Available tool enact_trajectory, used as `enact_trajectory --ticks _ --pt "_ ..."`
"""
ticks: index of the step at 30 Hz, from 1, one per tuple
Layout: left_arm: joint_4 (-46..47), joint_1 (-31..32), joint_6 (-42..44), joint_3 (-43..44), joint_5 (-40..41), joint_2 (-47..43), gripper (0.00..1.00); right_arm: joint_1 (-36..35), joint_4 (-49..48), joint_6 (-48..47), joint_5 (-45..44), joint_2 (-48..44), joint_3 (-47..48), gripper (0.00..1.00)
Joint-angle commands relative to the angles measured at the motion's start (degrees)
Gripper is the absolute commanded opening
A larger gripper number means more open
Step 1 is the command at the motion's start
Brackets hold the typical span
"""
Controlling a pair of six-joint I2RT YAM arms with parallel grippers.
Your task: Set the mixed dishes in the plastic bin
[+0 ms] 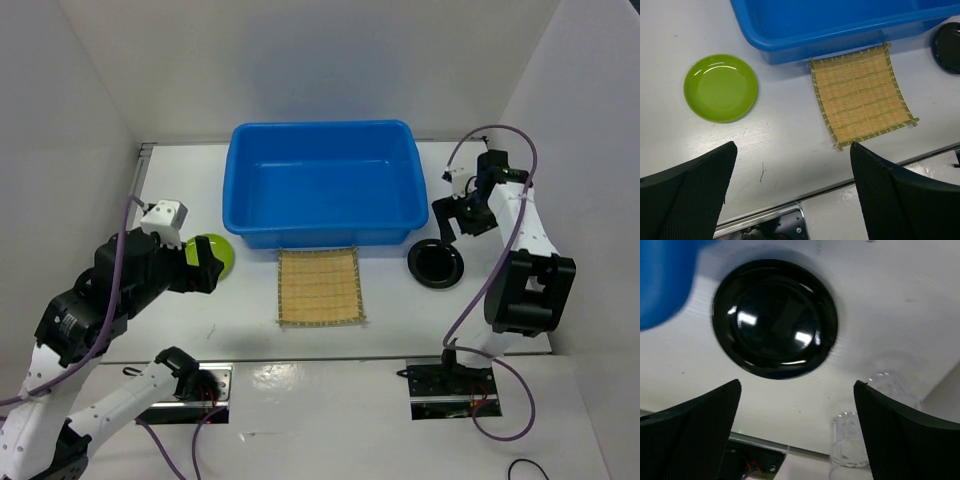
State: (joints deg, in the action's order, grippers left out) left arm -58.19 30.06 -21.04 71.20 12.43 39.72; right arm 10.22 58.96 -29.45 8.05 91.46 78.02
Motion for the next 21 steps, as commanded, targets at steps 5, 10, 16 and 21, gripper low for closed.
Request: enact_trajectory --ticks 5,10,16,21 --pt "11.76 0.08 -7.24 -7.45 -25.26 3.15 0.99 -11.17 6.70 -0.26 13.48 2.85 -0.32 0.92" --pt "21.36 0.08 -16.38 -19.59 -28.08 5.01 0.97 -22.42 2.83 5.79 11.29 -3.46 -2.25 0.92" --pt "30.32 0.08 -26.93 -34.34 -30.09 -3.59 0.99 -31.56 -1.56 6.34 4.52 -12.79 -7.26 0.25" --pt "36.03 0.08 -30.81 -41.74 -29.48 -5.97 0.99 -36.06 -3.58 5.73 5.21 -12.89 -8.58 0.09"
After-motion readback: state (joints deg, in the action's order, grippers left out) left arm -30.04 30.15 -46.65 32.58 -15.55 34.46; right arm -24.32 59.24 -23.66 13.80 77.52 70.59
